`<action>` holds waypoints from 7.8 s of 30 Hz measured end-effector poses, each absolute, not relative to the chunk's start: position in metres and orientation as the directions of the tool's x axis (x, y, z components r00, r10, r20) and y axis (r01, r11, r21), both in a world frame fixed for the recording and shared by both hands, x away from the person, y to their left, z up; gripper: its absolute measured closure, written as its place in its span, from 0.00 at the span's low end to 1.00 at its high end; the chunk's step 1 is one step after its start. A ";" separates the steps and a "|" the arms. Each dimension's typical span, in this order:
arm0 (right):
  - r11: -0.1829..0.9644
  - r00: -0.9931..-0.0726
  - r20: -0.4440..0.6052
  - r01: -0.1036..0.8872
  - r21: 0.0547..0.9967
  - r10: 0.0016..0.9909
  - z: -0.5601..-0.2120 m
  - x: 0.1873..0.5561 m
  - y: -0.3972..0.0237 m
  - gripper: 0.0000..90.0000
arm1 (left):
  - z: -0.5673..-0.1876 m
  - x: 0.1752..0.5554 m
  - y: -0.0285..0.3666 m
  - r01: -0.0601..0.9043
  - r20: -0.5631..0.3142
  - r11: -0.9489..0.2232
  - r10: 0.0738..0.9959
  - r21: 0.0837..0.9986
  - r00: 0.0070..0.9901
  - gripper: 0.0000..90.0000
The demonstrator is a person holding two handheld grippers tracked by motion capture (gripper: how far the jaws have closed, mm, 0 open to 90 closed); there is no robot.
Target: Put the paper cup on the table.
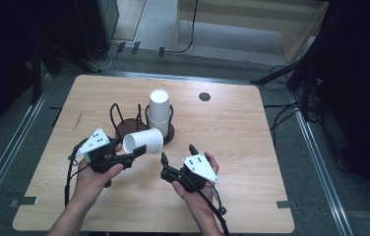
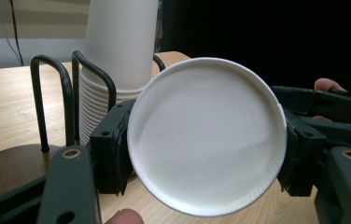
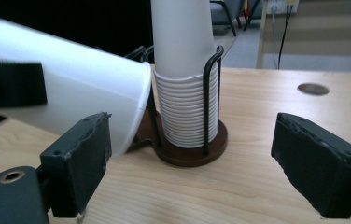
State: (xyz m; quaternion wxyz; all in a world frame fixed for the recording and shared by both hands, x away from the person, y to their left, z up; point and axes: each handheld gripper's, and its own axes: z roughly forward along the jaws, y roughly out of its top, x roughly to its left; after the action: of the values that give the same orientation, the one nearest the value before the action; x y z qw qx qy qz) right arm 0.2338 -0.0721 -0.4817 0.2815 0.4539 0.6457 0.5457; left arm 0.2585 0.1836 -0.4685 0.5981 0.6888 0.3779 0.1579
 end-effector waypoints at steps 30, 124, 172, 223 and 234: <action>-0.733 -0.028 0.899 0.569 0.374 0.437 -0.488 0.243 -0.084 0.02 | -0.476 0.257 0.174 0.270 -0.216 0.036 0.705 0.962 0.676 0.37; -0.857 -0.077 0.991 0.498 0.132 0.108 -0.501 0.273 -0.078 0.30 | -0.473 0.252 0.200 0.279 -0.242 0.074 0.731 0.957 0.638 0.15; -0.422 -0.282 0.452 0.162 0.892 0.846 -0.466 0.300 -0.097 0.30 | -0.543 0.263 0.306 0.421 -0.175 0.047 0.947 0.906 0.271 0.09; -0.103 -0.182 0.132 0.161 0.982 0.974 -0.499 0.410 -0.136 0.29 | -0.550 0.263 0.304 0.410 -0.193 0.064 0.939 0.910 0.283 0.09; -0.026 -0.156 0.058 0.197 0.980 0.986 -0.514 0.427 -0.142 0.29 | -0.550 0.263 0.304 0.411 -0.195 0.064 0.938 0.909 0.286 0.09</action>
State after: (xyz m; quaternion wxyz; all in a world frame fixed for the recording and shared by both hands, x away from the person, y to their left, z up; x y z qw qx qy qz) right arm 0.4274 -0.1418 -0.5140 0.3962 0.5150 0.5743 0.4979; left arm 0.2629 0.3045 -0.5505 0.4958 0.6302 0.5352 0.2659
